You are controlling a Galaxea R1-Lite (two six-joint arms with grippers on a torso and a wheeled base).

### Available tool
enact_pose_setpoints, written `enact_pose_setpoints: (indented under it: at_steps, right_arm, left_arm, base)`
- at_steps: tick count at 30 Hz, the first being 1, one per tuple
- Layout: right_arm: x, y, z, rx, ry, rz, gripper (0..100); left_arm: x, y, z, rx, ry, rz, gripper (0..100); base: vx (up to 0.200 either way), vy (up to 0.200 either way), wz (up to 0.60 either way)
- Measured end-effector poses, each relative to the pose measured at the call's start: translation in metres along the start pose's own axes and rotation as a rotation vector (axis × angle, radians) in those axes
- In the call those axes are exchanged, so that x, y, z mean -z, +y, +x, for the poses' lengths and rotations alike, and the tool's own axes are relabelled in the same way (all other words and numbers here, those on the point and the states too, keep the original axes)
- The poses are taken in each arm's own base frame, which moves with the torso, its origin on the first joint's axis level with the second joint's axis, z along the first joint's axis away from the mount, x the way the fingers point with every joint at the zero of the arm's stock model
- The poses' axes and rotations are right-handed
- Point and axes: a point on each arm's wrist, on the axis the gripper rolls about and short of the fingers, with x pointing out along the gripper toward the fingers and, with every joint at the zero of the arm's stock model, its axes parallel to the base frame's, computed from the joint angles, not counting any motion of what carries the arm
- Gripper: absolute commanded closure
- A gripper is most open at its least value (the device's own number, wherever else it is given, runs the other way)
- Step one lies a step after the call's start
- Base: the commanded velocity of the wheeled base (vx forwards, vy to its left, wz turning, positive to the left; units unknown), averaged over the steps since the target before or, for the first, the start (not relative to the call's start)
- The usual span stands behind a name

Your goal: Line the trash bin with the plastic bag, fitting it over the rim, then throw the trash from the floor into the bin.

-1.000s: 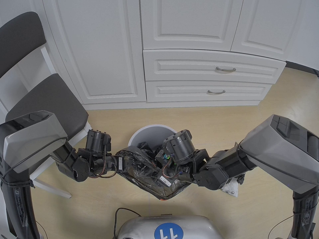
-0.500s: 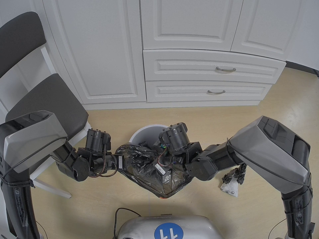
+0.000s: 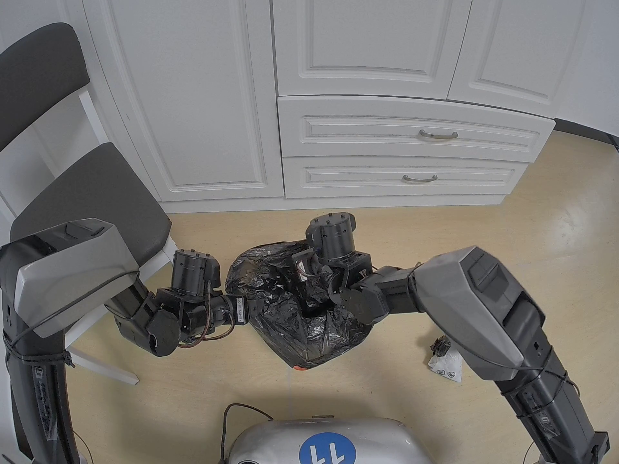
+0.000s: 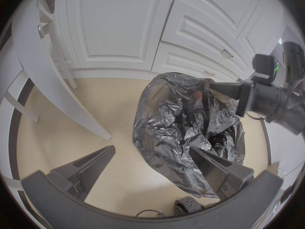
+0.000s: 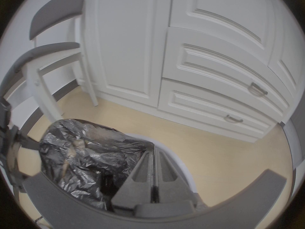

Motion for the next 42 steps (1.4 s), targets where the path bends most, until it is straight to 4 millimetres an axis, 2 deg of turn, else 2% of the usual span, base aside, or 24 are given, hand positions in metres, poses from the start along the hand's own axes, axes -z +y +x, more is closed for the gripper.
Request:
enact_pose_setpoints:
  at_steps: [10, 11, 17, 24, 27, 30, 35, 38, 42]
  right_arm:
    - [0.02, -0.018, 0.026, 0.134, -0.218, 0.124, 100]
    - [0.02, -0.02, 0.027, 0.141, -0.229, 0.13, 0]
    - [0.013, -0.029, 0.028, 0.158, -0.283, 0.121, 0]
    - [-0.016, -0.026, 0.012, 0.125, -0.344, 0.13, 0]
    - [-0.017, -0.025, 0.003, 0.092, -0.262, 0.097, 0]
    - [-0.009, -0.023, -0.011, 0.048, -0.121, 0.069, 0]
    - [0.01, -0.033, -0.045, 0.008, 0.13, 0.037, 0]
    - [0.013, -0.04, -0.059, 0.005, 0.193, 0.033, 0]
    - [0.013, -0.05, -0.068, 0.016, 0.227, 0.044, 0]
  left_arm:
    - [0.0, -0.004, 0.001, 0.01, -0.016, -0.004, 0]
    - [0.0, -0.004, 0.001, 0.011, -0.02, -0.004, 0]
    - [0.001, -0.006, 0.001, 0.015, -0.019, -0.002, 0]
    - [0.001, -0.006, 0.002, 0.016, -0.022, -0.002, 0]
    - [0.001, -0.006, 0.002, 0.016, -0.022, -0.002, 0]
    - [0.0, -0.006, 0.002, 0.016, -0.026, -0.004, 0]
    - [-0.003, -0.005, 0.003, 0.017, -0.035, -0.018, 0]
    - [-0.004, -0.005, 0.003, 0.015, -0.04, -0.024, 0]
    - [-0.005, -0.004, 0.004, 0.016, -0.044, -0.027, 0]
  base:
    - [0.0, 0.0, 0.0]
    - [0.0, 0.0, 0.0]
    - [0.0, 0.0, 0.0]
    - [0.0, 0.0, 0.0]
    - [0.0, 0.0, 0.0]
    - [0.0, 0.0, 0.0]
    - [0.0, 0.0, 0.0]
    - [0.0, 0.0, 0.0]
    - [0.0, 0.0, 0.0]
